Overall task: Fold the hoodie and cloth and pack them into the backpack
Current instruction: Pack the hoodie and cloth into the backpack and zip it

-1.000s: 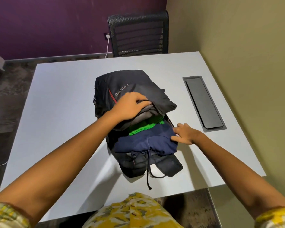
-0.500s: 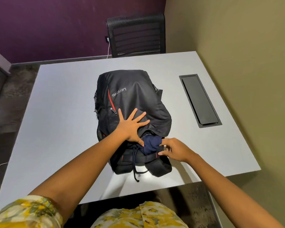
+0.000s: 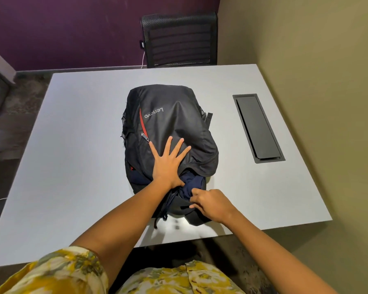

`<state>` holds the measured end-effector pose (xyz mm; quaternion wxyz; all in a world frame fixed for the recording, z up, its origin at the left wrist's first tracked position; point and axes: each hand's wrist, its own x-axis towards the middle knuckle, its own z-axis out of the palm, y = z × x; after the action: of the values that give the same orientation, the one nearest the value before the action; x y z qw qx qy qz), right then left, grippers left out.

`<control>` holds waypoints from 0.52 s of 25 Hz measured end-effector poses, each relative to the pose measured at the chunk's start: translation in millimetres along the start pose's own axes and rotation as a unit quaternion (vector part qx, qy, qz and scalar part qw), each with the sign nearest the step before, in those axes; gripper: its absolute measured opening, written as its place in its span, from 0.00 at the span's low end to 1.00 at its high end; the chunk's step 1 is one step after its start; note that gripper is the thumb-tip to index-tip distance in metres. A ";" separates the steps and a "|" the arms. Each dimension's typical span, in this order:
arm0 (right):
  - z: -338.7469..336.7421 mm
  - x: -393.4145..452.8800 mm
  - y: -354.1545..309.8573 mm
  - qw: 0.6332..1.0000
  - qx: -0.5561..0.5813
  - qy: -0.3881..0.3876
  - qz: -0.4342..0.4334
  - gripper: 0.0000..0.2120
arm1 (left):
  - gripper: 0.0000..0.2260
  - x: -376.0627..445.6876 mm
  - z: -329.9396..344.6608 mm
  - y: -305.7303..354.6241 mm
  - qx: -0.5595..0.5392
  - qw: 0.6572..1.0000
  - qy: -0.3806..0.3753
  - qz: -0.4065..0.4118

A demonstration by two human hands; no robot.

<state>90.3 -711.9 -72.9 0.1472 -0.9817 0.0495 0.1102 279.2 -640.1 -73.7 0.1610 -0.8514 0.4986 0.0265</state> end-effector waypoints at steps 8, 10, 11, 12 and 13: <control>18.3 -16.5 -4.3 0.990 0.092 0.041 0.101 0.15 | 0.43 -28.0 6.1 -15.9 -0.106 0.986 0.027 0.123; 18.6 -17.3 -3.0 0.988 0.092 0.065 0.105 0.15 | 0.24 -55.8 8.7 -24.8 -0.267 0.947 0.154 0.086; 18.5 -17.5 -2.9 0.986 0.095 0.083 0.107 0.15 | 0.17 -72.6 13.9 -26.2 -0.327 0.915 0.234 0.029; 17.6 -17.1 -3.3 0.984 0.103 0.102 0.106 0.14 | 0.12 -90.6 21.3 -26.6 -0.367 0.884 0.288 -0.033; 16.0 -16.1 -3.3 0.981 0.115 0.117 0.103 0.13 | 0.09 -107.7 29.0 -26.6 -0.392 0.863 0.309 -0.081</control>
<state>71.9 -703.0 -83.2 0.2397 -0.9542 0.1793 0.0028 251.4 -528.9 -72.5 -0.3463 -0.8462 0.4008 -0.0577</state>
